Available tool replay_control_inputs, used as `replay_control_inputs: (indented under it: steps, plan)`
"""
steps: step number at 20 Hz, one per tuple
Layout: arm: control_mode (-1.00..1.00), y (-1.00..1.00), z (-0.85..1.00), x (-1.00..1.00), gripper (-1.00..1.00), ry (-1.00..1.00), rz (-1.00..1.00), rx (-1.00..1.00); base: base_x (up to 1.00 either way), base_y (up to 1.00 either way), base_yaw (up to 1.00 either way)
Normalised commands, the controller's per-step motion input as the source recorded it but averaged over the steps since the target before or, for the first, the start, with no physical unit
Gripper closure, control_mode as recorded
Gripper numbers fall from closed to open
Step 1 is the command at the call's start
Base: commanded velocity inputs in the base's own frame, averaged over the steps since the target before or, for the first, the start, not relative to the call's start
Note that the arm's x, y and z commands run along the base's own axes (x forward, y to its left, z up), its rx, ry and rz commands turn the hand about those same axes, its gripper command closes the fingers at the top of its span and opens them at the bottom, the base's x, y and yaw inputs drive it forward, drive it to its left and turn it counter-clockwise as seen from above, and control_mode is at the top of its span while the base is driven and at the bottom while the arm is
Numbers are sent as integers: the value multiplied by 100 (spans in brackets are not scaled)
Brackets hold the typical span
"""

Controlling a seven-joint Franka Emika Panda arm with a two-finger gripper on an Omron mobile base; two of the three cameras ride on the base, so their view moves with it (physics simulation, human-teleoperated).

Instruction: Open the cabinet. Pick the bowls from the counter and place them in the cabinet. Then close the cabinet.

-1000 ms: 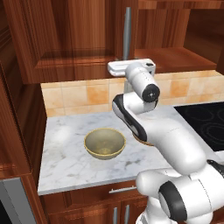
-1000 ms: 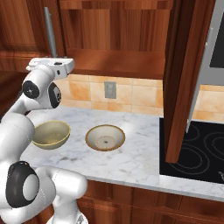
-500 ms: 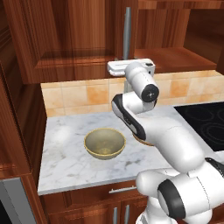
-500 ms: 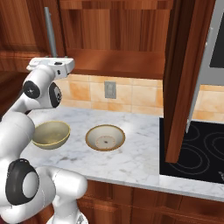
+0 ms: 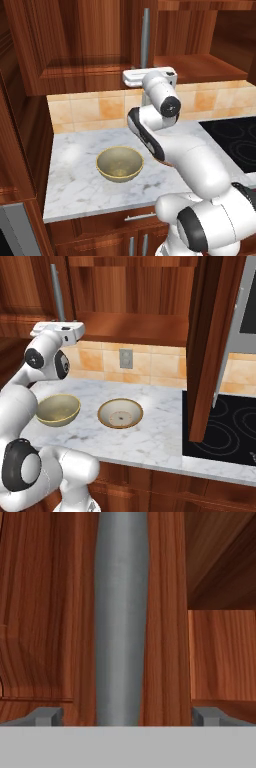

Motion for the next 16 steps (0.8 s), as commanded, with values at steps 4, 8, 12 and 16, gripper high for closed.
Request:
replay_control_inputs:
  steps: [4,8,12,16]
  plan:
    - [-100,35,-9,0,100,-3,-27,0,0,0,0]
    - [-100,30,-14,4,100,-2,-28,0,0,0,0]
    - [-100,12,-12,46,100,1,-19,0,0,0,0]
    - [-100,-28,0,67,100,20,0,13,0,0,0]
